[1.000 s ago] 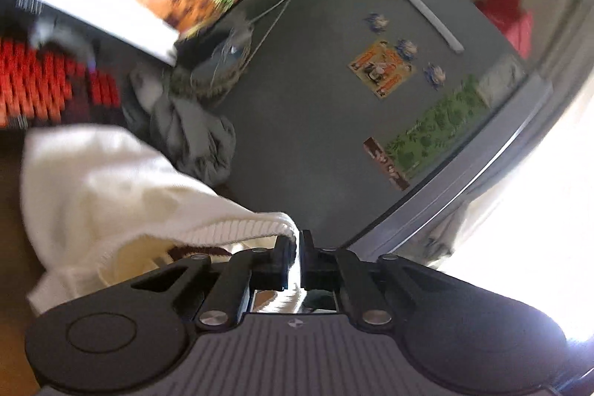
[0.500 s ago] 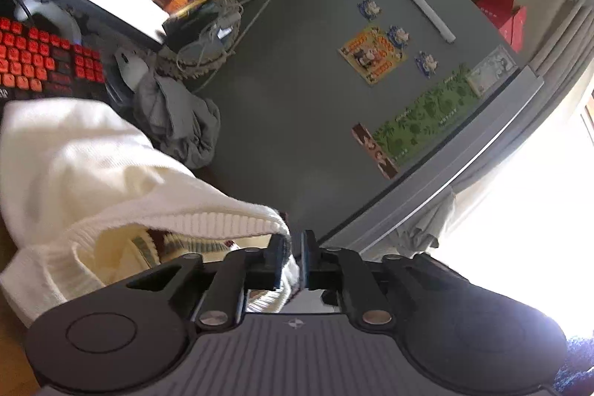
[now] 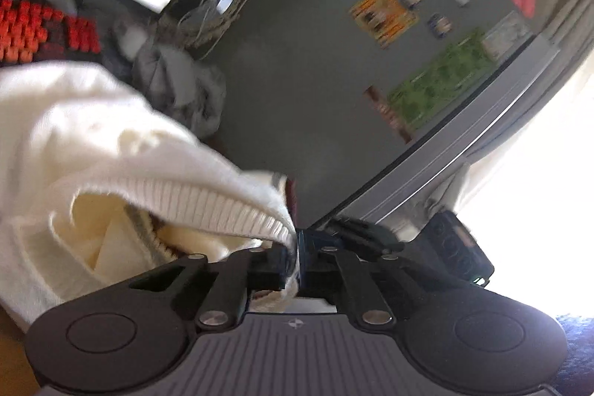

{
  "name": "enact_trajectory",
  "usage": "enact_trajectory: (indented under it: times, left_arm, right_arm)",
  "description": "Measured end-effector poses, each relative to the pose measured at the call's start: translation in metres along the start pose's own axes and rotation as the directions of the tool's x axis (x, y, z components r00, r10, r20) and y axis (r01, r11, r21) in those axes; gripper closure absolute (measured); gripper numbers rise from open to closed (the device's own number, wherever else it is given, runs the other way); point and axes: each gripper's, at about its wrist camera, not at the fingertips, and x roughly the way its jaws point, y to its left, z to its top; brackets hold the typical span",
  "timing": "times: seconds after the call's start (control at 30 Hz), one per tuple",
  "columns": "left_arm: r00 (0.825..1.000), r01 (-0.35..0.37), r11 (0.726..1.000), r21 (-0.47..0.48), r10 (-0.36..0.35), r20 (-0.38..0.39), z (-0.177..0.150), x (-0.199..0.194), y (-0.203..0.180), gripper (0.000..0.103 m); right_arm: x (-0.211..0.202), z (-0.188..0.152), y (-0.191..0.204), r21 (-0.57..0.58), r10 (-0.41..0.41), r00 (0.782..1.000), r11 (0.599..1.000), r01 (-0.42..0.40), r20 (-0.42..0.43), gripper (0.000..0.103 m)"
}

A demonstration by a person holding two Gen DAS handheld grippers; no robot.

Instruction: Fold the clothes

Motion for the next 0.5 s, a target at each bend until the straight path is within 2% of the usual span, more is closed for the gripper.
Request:
enact_trajectory:
  times: [0.1, 0.2, 0.23, 0.3, 0.37, 0.43, 0.5]
  left_arm:
    - [0.999, 0.023, 0.998, 0.051, -0.025, 0.043, 0.005, -0.009, -0.009, 0.099]
    - [0.998, 0.013, 0.995, 0.095, -0.019, 0.065, 0.009, -0.013, -0.016, 0.099]
    - [0.997, 0.014, 0.995, 0.097, -0.021, 0.073, 0.011, -0.015, -0.017, 0.099]
    - [0.996, 0.012, 0.995, 0.096, -0.021, 0.091, 0.013, -0.017, -0.018, 0.099]
    - [0.994, 0.005, 0.994, 0.105, -0.016, 0.105, 0.015, -0.020, -0.019, 0.098]
    - [0.994, -0.043, 0.989, 0.139, 0.028, 0.108, 0.017, -0.023, -0.025, 0.098]
    - [0.987, -0.134, 0.969, 0.207, 0.110, 0.120, 0.020, -0.028, -0.035, 0.097]
  right_arm:
    - [0.003, 0.010, 0.005, -0.049, -0.002, 1.000, 0.999, 0.004, 0.025, 0.061]
    - [0.005, 0.021, 0.013, -0.111, -0.008, 0.998, 0.994, 0.014, 0.061, 0.065]
    - [0.007, 0.024, 0.013, -0.112, 0.002, 0.998, 0.994, 0.005, 0.059, 0.077]
    - [0.010, 0.030, 0.011, -0.106, 0.015, 0.998, 0.994, -0.008, 0.066, 0.092]
    - [0.012, 0.032, 0.013, -0.111, -0.001, 0.997, 0.994, 0.010, 0.076, 0.098]
    - [0.014, 0.034, 0.014, -0.115, -0.017, 0.996, 0.993, 0.027, 0.086, 0.098]
    - [0.014, 0.035, 0.011, -0.103, -0.022, 0.996, 0.994, 0.030, 0.082, 0.098]
